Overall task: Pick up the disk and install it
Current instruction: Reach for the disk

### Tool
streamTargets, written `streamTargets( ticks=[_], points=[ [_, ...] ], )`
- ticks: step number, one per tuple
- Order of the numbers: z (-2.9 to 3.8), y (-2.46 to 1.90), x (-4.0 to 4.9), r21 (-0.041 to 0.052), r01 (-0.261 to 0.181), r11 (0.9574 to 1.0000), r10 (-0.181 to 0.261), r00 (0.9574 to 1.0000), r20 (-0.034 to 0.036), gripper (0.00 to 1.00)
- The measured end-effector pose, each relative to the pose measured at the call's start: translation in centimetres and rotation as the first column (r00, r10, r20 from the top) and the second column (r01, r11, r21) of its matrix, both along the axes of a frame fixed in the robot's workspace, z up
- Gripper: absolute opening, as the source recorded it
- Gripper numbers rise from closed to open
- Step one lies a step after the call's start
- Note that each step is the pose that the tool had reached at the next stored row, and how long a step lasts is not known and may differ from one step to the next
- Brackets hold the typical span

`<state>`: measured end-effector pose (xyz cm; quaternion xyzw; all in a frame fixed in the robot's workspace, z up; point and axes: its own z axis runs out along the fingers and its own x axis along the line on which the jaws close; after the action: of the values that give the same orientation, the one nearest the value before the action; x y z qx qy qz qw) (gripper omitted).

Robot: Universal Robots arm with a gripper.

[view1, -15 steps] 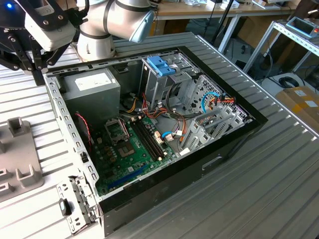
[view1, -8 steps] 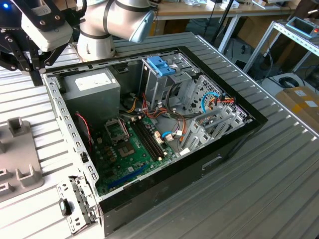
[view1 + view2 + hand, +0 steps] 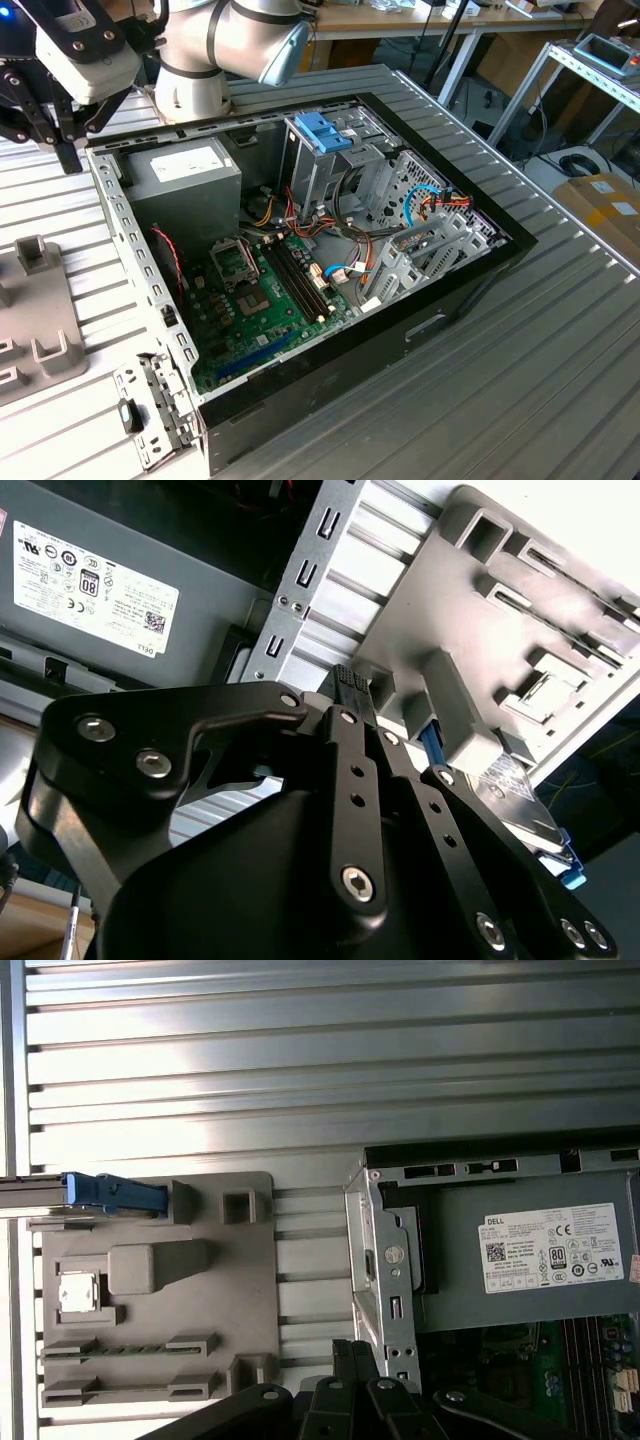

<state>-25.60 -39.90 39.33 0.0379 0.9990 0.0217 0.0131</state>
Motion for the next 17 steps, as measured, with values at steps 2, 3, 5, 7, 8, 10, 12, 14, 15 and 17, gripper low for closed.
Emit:
streamTargets(
  ticks=[2, 3, 5, 7, 8, 10, 12, 14, 15, 17],
  points=[
    [0.00, 0.00, -0.06, 0.0000, 0.000, 1.0000, 0.000, 1.0000, 0.0000, 0.10],
    [0.00, 0.00, -0.10, -0.0001, 0.000, 1.0000, 0.000, 1.0000, 0.0000, 0.10],
    [0.00, 0.00, -0.17, -0.0001, 0.000, 1.0000, 0.000, 1.0000, 0.0000, 0.10],
    [0.00, 0.00, -0.24, 0.0000, 0.000, 1.0000, 0.000, 1.0000, 0.0000, 0.10],
    [0.00, 0.00, -0.28, 0.0000, 0.000, 1.0000, 0.000, 1.0000, 0.0000, 0.10],
    [0.00, 0.00, -0.37, 0.0000, 0.000, 1.0000, 0.000, 1.0000, 0.0001, 0.10],
    [0.00, 0.00, -0.45, 0.0000, 0.000, 1.0000, 0.000, 1.0000, 0.0000, 0.10],
    [0.00, 0.00, -0.57, 0.0000, 0.000, 1.0000, 0.000, 1.0000, 0.0000, 0.10],
    [0.00, 0.00, -0.63, 0.0000, 0.000, 1.0000, 0.000, 1.0000, 0.0000, 0.10],
    [0.00, 0.00, -0.73, 0.0000, 0.000, 1.0000, 0.000, 1.0000, 0.0000, 0.10]
  ],
)
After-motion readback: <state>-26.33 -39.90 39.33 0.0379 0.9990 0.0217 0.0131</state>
